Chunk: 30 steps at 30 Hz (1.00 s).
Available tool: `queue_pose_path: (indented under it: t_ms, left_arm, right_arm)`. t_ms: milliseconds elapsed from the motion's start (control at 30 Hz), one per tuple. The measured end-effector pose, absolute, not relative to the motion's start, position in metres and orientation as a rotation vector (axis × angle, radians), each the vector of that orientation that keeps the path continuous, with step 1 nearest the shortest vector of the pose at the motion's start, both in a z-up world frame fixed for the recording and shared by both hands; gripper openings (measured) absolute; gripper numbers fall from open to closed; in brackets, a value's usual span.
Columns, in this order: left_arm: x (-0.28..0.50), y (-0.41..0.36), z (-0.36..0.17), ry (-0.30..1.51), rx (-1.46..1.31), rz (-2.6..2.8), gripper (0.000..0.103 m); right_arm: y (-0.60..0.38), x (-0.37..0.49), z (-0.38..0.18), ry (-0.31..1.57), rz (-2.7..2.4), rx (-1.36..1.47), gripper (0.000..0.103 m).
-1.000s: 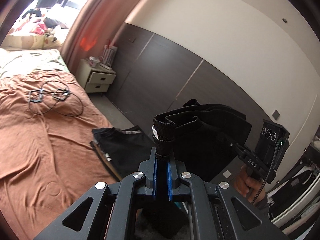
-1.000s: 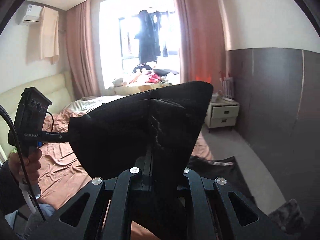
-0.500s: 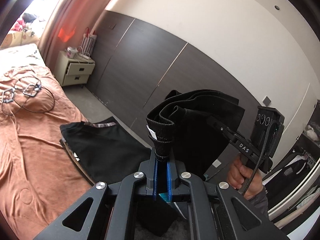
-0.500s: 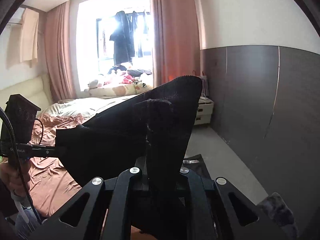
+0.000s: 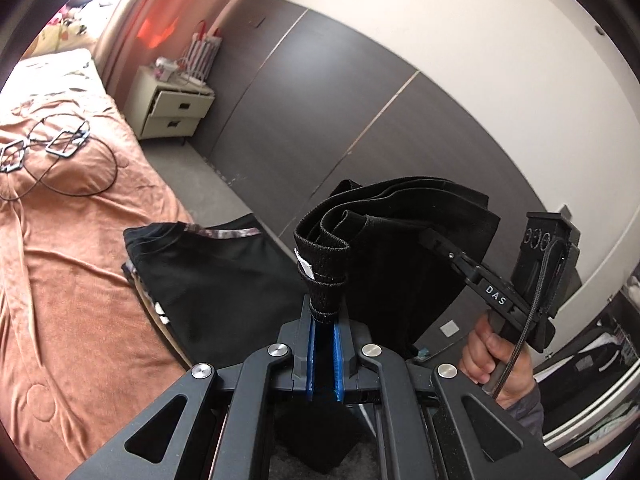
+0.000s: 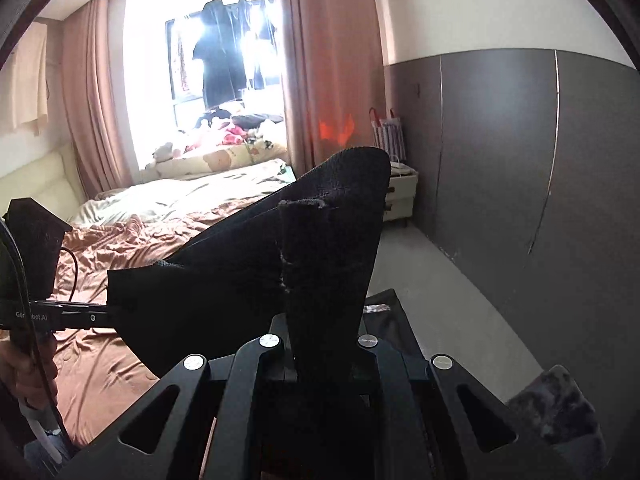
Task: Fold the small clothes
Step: 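Carry the lifted black shirt with both grippers toward the clothes pile beside the bed, then lower the black shirt onto the folded clothes pile and open both grippers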
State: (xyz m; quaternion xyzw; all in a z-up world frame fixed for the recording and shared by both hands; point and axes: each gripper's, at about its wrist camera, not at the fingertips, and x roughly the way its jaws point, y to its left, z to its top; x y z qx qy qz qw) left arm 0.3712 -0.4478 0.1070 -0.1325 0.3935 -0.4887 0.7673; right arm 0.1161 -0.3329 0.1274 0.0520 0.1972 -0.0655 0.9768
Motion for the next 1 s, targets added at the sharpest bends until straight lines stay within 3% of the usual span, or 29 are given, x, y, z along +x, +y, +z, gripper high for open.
queue_pose_path:
  t_ms: [667,767,833,867,900,933,1000]
  left_arm:
    - [0.504,-0.466,-0.003,0.979,-0.328,-0.935,0.007]
    - [0.522,-0.466,-0.016,1.001,-0.343,-0.896,0.008]
    - [0.531,-0.466,-0.028,1.041,-0.355,-0.841,0.020]
    - [0.533,-0.464,-0.035,1.065,-0.358,-0.805,0.042]
    - [0.534,-0.462,-0.041,1.076,-0.365,-0.783,0.056]
    - [0.533,-0.459,-0.045,1.065,-0.376,-0.780,0.056]
    - [0.531,-0.456,-0.052,1.059,-0.367,-0.784,0.056]
  right_arm:
    - [-0.331,0.233,0.107,0.629,-0.170,0.072,0.005]
    - [-0.344,0.244,0.107,0.680,-0.212,0.054,0.010]
    - [-0.345,0.261,0.101,0.757,-0.260,0.028,0.027]
    - [-0.341,0.268,0.098,0.785,-0.296,-0.002,0.037]
    - [-0.339,0.271,0.097,0.793,-0.321,-0.025,0.060]
    - [-0.337,0.270,0.097,0.790,-0.337,-0.041,0.073]
    - [-0.338,0.263,0.104,0.762,-0.349,-0.043,0.074]
